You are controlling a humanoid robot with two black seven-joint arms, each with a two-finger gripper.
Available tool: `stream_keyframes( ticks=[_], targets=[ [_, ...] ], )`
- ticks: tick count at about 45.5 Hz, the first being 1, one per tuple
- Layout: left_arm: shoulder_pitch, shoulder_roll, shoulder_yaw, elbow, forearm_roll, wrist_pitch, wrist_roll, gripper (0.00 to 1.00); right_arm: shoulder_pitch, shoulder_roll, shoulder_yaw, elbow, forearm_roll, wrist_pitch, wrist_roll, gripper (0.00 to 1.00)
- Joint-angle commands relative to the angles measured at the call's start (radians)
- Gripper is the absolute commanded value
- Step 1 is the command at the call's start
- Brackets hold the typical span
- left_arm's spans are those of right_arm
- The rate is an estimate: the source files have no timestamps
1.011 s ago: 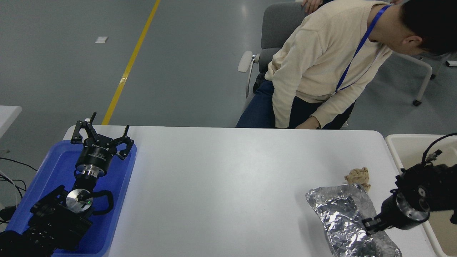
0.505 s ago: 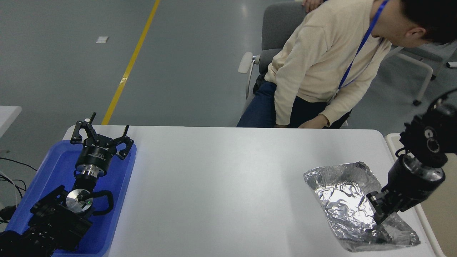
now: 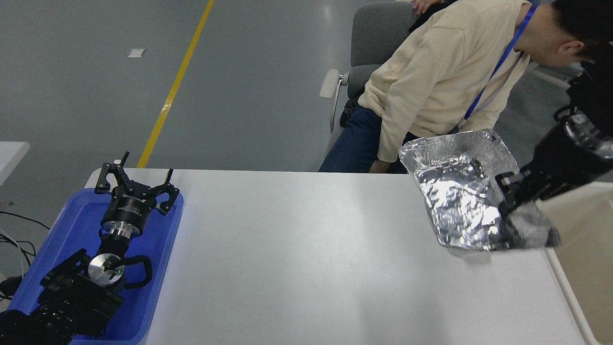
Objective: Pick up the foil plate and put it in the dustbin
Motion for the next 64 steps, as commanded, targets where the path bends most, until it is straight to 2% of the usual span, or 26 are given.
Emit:
stream_keyframes(
  ticks=[1, 11, 22, 29, 42, 51, 58, 64],
  targets=[
    [0.0, 0.0, 0.0, 0.0, 0.0, 0.0, -0.001, 1.0, 0.073, -0.002, -0.028, 0.004, 0.012, 0.003, -0.001, 0.0],
    [0.0, 0.0, 0.0, 0.0, 0.0, 0.0, -0.001, 1.0, 0.071, -0.028, -0.098, -0.009, 0.01, 0.003, -0.004, 0.0],
    [0.0, 0.0, 0.0, 0.0, 0.0, 0.0, -0.003, 1.0, 0.071, -0.191, -0.23, -0.065, -0.011, 0.003, -0.011, 0.0],
    [0.0, 0.0, 0.0, 0.001, -0.002, 0.0, -0.004, 1.0, 0.054, -0.283, -0.291, -0.11, -0.071, 0.003, -0.011, 0.0],
    [0.0, 0.0, -0.002, 0.001, -0.002, 0.0, -0.008, 1.0, -0.073, -0.495, -0.313, -0.326, -0.14, 0.003, -0.011, 0.0],
    [0.0, 0.0, 0.0, 0.001, -0.002, 0.0, -0.008, 1.0, -0.286, -0.582, -0.25, -0.484, -0.14, 0.003, -0.011, 0.0],
    [0.0, 0.0, 0.0, 0.0, -0.002, 0.0, -0.008, 1.0, -0.565, -0.63, -0.062, -0.524, -0.126, 0.003, -0.009, 0.0],
    [0.0, 0.0, -0.002, 0.001, -0.002, 0.0, -0.008, 1.0, -0.84, -0.64, 0.141, -0.567, -0.122, -0.187, -0.011, 0.0]
  ],
)
